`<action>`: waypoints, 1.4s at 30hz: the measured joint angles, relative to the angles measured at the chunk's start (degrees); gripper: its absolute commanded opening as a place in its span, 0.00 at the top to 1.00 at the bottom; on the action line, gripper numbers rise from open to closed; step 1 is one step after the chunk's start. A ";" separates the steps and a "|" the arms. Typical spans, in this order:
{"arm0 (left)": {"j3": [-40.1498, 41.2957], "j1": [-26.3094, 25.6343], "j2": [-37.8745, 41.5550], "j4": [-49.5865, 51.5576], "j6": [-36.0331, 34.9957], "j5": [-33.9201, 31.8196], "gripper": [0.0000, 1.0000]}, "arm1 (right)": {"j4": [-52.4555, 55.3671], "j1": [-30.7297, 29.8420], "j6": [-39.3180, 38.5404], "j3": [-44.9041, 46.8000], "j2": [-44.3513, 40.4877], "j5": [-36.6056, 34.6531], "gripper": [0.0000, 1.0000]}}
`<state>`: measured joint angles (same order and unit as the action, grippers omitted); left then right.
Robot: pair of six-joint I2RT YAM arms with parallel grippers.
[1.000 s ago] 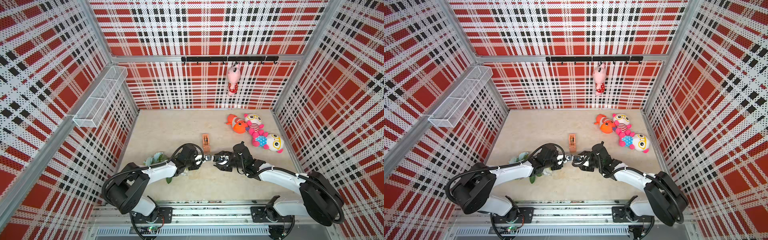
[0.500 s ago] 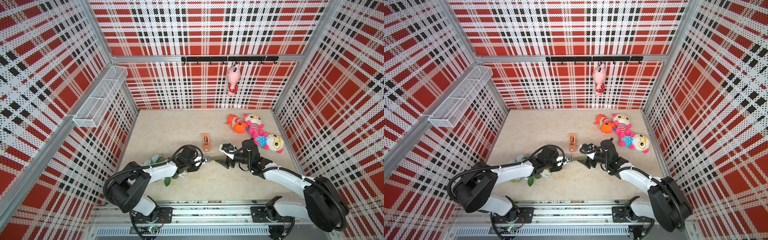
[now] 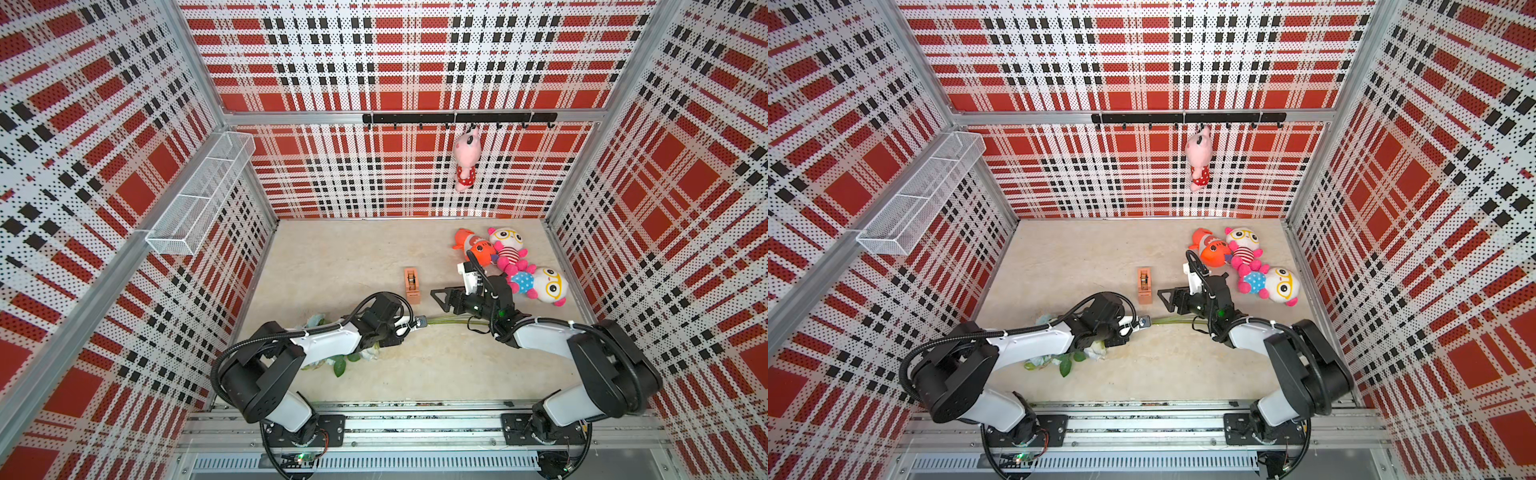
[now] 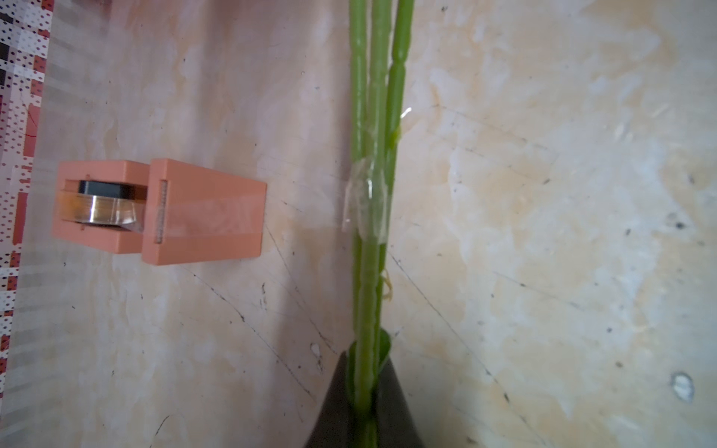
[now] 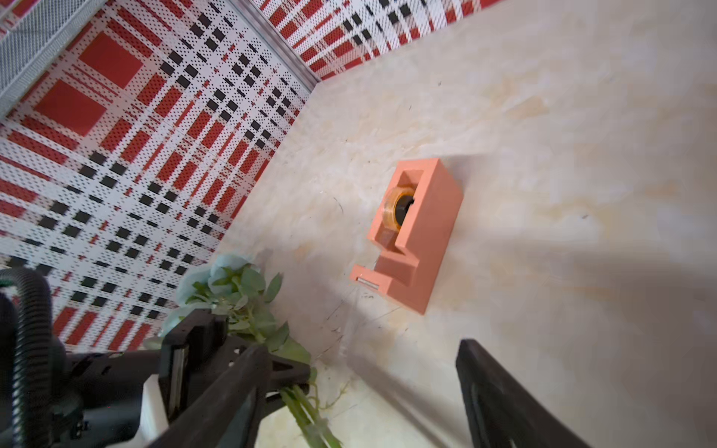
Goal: Wrap bouquets with tape
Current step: Tear off the tape using the Tape Cutter.
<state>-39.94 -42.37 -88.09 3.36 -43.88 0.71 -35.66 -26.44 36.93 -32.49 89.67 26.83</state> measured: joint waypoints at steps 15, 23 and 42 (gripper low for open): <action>-0.98 -0.11 -0.35 3.74 1.44 -0.96 1.00 | -16.22 -3.50 16.83 -7.48 20.50 7.23 0.36; -0.98 0.17 0.72 4.22 1.62 -0.57 1.00 | -13.29 -3.39 18.03 -9.68 24.37 6.51 0.47; -0.98 0.83 1.46 5.03 1.68 0.02 1.00 | -9.31 -3.19 15.98 -7.54 17.18 2.75 0.36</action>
<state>-40.93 -41.54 -86.63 8.38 -42.19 0.73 -44.97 -29.63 52.90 -40.03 106.85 29.58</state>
